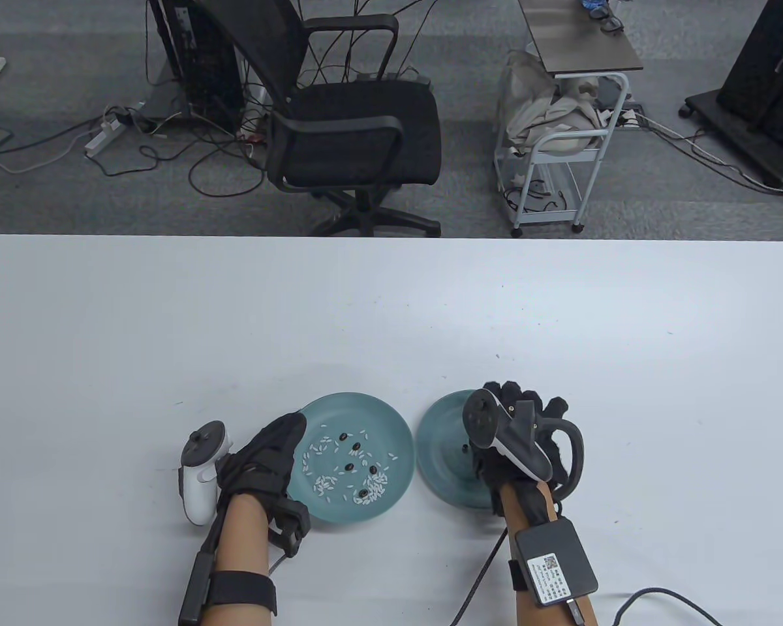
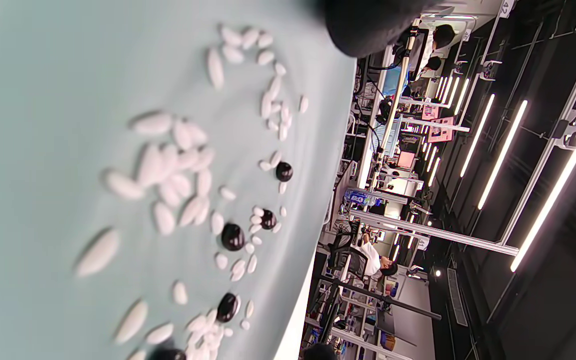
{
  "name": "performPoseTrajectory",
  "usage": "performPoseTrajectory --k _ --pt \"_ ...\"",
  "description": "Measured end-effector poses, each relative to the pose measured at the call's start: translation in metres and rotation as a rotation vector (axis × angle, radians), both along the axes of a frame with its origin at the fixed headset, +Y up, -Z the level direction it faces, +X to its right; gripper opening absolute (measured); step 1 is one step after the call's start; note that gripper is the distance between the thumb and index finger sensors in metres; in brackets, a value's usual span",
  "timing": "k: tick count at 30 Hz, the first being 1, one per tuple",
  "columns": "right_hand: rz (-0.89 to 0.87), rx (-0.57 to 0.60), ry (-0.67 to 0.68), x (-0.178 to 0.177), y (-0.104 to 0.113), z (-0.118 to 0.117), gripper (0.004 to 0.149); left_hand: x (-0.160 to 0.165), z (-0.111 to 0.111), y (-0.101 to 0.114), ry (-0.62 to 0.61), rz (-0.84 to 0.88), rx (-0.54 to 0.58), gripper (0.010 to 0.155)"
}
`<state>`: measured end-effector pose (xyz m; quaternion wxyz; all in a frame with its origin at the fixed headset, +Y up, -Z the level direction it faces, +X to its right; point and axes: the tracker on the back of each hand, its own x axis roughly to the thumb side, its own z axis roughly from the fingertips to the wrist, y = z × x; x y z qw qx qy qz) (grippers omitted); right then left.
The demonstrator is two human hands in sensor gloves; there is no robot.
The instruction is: Pick coffee beans with hand pinch into plate
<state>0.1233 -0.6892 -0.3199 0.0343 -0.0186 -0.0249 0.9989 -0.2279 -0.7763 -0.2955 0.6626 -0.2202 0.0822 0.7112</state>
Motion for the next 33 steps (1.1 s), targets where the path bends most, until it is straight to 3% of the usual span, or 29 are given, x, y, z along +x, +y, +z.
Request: performPoseTrajectory --k 6,10,14,17,20,25,29,33 --pt "-0.137 0.049 0.059 -0.004 0.015 0.005 0.079 0.0 -0.001 -0.001 -0.007 -0.005 -0.005 0.052" --pt "-0.171 0.131 0.122 -0.014 0.028 0.011 0.07 0.001 -0.001 -0.001 -0.013 0.002 -0.01 0.052" --pt "-0.161 0.139 0.187 -0.031 0.036 0.018 0.065 0.001 -0.001 -0.001 -0.02 0.017 -0.004 0.052" --pt "-0.139 0.138 0.24 -0.044 0.039 0.022 0.046 0.002 -0.001 -0.002 -0.021 0.017 -0.006 0.053" --pt "-0.088 0.144 0.313 -0.062 0.042 0.029 0.04 0.001 -0.002 -0.002 -0.022 0.016 -0.006 0.052" --pt "-0.095 0.097 0.422 -0.09 0.043 0.038 0.039 0.002 -0.002 -0.002 -0.03 0.021 -0.007 0.053" --pt "0.004 -0.02 0.459 -0.111 0.038 0.044 0.04 0.002 -0.002 -0.002 -0.024 0.026 -0.009 0.053" --pt "0.052 -0.057 0.499 -0.126 0.032 0.049 0.038 0.003 -0.002 -0.002 -0.028 0.035 -0.006 0.053"
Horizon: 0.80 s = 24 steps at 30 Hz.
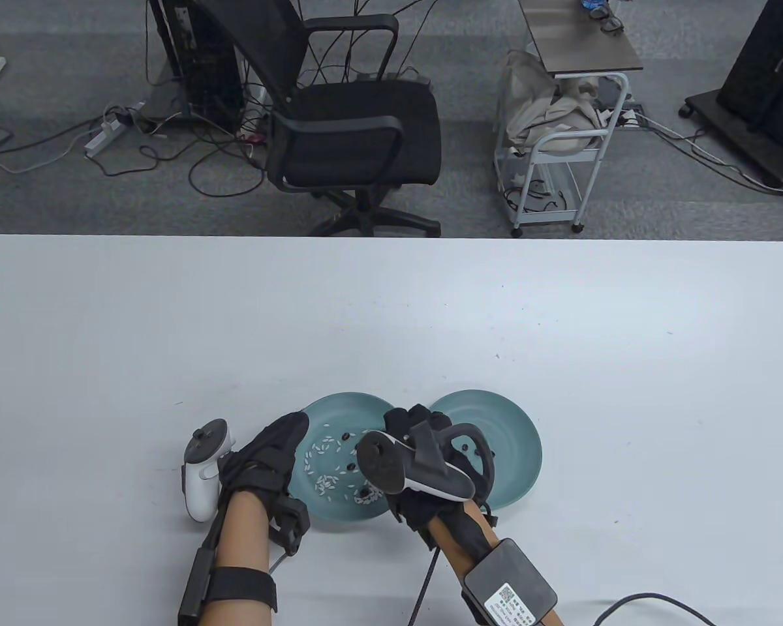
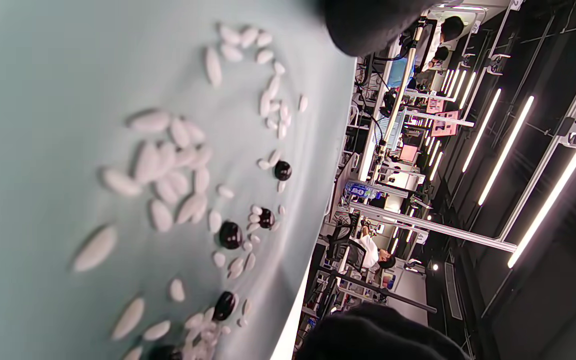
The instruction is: Pick coffee beans with hand pinch into plate
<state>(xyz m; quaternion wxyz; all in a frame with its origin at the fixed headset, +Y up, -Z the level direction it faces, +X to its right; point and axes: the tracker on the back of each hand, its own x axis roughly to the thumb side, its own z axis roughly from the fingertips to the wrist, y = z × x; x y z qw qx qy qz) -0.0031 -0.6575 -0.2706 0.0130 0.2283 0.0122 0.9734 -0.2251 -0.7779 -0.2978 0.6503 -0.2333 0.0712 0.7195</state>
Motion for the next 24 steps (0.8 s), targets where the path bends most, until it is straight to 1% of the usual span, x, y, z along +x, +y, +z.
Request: performPoseTrajectory --k 3,9,11,13,18,24 --pt "0.009 0.011 0.032 -0.01 0.0 0.005 0.038 0.0 0.0 0.0 -0.002 0.013 0.003 0.053" --pt "0.058 -0.034 0.075 -0.023 -0.001 0.015 0.037 0.0 0.0 -0.001 -0.006 0.009 -0.001 0.053" --pt "0.092 -0.061 0.067 -0.024 -0.005 0.014 0.038 0.0 0.0 -0.001 -0.008 0.015 0.0 0.053" --pt "0.105 -0.054 0.07 -0.025 -0.008 0.013 0.038 0.0 0.0 -0.001 -0.008 0.019 -0.001 0.053" --pt "0.135 -0.09 0.077 -0.025 -0.015 0.011 0.038 0.001 0.0 -0.002 -0.016 0.038 0.0 0.053" --pt "0.133 -0.085 0.1 -0.029 -0.023 0.011 0.037 0.0 0.0 -0.002 -0.02 0.025 -0.001 0.053"
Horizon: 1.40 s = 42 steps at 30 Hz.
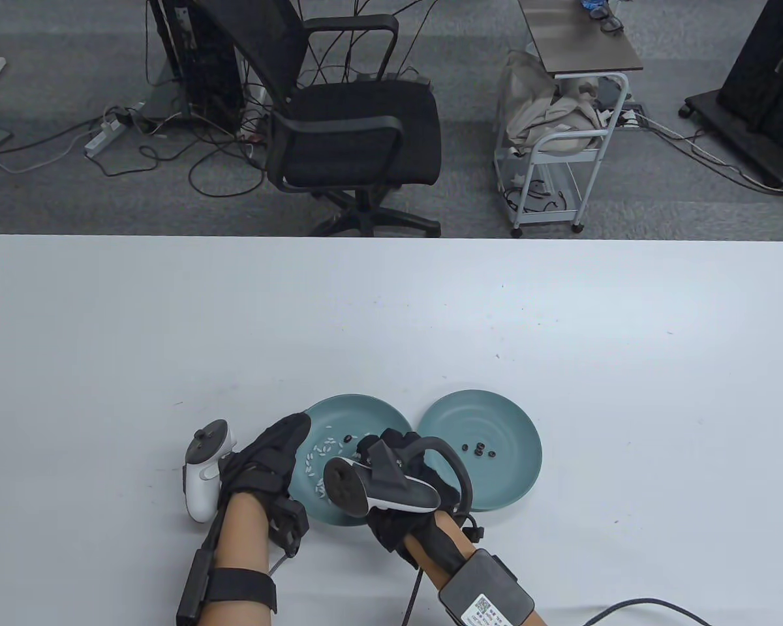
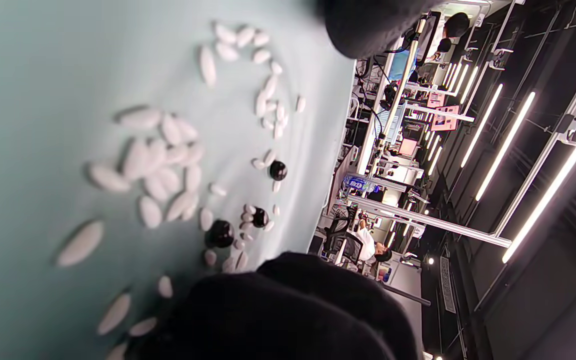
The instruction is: Pick coffee beans with hand pinch into plate
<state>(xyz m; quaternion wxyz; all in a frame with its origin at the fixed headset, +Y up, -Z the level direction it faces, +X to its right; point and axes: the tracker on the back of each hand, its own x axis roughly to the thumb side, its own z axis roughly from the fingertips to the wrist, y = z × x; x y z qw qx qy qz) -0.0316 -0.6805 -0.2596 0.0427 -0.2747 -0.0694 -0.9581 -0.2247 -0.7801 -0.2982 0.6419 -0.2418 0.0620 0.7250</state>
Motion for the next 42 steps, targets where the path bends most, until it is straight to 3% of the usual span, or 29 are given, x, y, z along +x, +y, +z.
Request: performPoseTrajectory --k 26,36,42 --pt "-0.108 0.12 0.054 -0.005 -0.001 0.0 0.039 0.001 -0.002 0.001 -0.041 0.0 0.019 0.053" --pt "-0.267 0.113 -0.074 0.036 0.022 -0.017 0.039 0.001 -0.002 0.001 -0.034 -0.022 0.02 0.053" --pt "-0.411 0.016 -0.219 0.083 0.016 -0.04 0.039 0.001 -0.002 0.001 -0.033 -0.025 0.022 0.053"
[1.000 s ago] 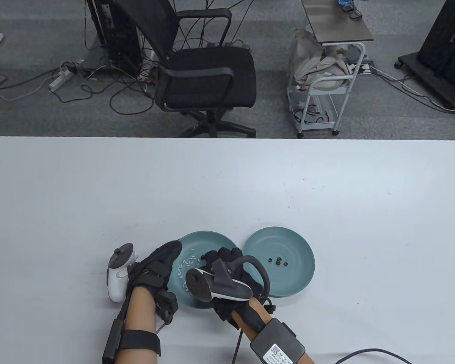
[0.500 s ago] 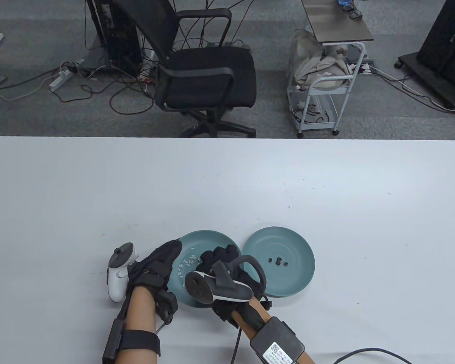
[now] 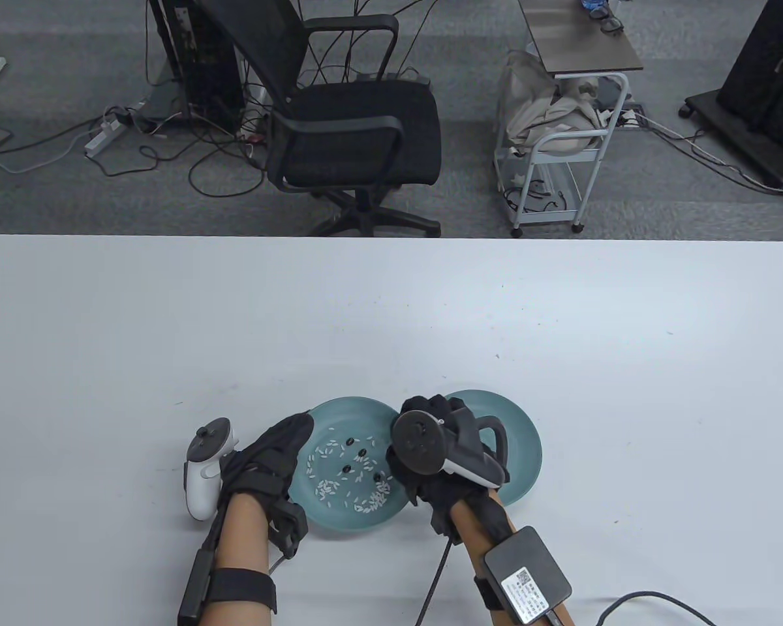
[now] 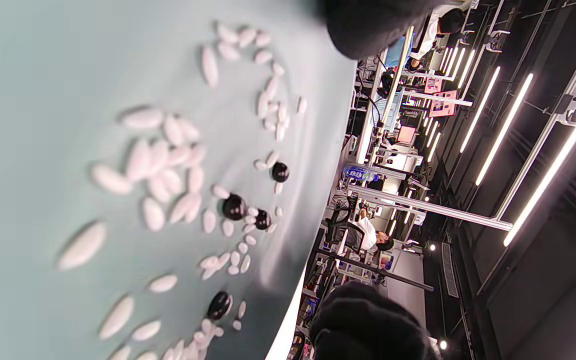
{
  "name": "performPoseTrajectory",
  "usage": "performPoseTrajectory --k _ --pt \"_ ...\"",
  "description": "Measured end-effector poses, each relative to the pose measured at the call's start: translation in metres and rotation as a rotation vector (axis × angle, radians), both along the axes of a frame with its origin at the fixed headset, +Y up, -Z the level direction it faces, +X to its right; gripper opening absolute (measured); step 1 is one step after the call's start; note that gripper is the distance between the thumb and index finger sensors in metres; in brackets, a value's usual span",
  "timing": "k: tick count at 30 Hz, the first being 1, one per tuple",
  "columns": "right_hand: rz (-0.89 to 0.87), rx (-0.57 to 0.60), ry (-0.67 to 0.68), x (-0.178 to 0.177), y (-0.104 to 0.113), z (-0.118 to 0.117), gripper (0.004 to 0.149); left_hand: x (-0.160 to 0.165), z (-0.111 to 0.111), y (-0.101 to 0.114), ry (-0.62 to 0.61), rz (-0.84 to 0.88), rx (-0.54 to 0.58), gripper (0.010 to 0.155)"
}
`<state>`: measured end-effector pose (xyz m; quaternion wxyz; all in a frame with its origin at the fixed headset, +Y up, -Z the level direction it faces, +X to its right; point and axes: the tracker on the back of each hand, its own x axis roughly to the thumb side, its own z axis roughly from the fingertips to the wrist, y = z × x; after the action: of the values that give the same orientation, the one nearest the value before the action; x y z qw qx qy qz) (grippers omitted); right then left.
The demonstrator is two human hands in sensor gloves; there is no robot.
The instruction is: Pick coffee beans with hand pinch into plate
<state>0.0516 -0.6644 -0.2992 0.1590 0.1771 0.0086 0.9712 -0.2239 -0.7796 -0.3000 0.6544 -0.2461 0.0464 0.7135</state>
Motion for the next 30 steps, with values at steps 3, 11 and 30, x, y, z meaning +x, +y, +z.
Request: performPoseTrajectory --k 3,11,30 --pt "-0.006 -0.025 -0.081 0.023 -0.008 -0.01 0.039 0.0 0.0 0.0 0.003 0.001 -0.002 0.053" --pt "0.103 -0.117 -0.224 0.056 -0.037 -0.025 0.039 -0.001 0.0 -0.001 0.008 -0.009 -0.002 0.053" --pt "0.359 -0.201 -0.102 0.014 -0.071 -0.024 0.039 -0.003 0.001 -0.001 0.036 -0.017 -0.009 0.053"
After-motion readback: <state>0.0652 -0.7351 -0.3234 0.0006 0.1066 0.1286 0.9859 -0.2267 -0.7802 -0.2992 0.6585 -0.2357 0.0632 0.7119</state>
